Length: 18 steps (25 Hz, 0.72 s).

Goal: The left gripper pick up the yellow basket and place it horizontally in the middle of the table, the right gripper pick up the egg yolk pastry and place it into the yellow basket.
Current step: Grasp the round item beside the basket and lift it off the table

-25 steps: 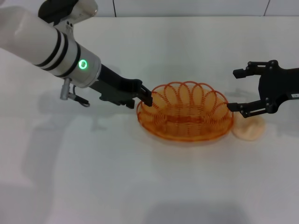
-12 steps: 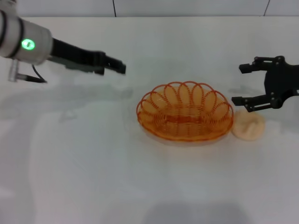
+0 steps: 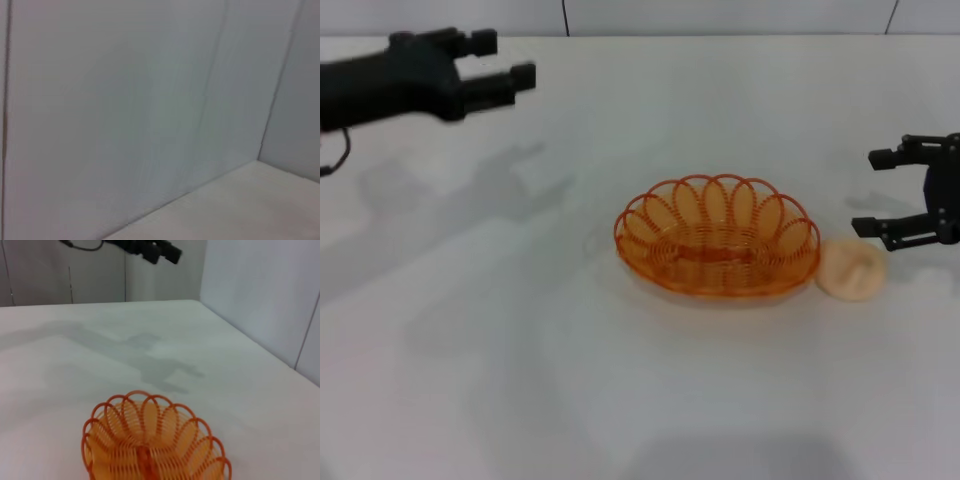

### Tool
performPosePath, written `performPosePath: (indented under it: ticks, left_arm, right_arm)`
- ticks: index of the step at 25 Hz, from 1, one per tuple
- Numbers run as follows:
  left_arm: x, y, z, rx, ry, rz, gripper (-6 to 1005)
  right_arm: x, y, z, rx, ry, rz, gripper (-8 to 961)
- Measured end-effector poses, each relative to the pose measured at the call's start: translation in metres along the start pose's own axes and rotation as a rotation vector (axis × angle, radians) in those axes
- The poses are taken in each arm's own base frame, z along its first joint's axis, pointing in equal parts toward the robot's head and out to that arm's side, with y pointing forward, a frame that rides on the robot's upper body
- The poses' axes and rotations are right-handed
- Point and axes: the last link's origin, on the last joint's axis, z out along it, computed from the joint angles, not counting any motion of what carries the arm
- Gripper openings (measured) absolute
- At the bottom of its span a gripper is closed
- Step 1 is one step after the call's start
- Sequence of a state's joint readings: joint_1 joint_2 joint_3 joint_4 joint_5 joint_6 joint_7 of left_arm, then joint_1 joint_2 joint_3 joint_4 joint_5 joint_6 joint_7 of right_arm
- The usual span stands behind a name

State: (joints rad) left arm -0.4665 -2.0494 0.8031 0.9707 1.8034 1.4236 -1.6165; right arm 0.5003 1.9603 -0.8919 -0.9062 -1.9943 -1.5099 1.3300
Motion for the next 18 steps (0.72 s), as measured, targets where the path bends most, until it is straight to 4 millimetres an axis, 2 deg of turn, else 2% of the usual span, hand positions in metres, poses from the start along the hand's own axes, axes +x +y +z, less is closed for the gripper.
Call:
performPosePath:
  ticks: [6,13,18]
  left_arm:
    - [-0.034,0.014,-0.018,-0.079,-0.016,0.159,706]
    - [-0.070,0.026,-0.049,-0.156,-0.143,0.202,706]
    - [-0.080,0.036,-0.070,-0.219,-0.185,0.191,707]
  right_arm:
    - [0.002,-0.002,-0.011,-0.003,0.004,0.004,868]
    - [0.000,-0.007,-0.018,-0.021,0.038,0.016,868]
    - [0.000,-0.007,-0.019,-0.070,0.111,0.047,868]
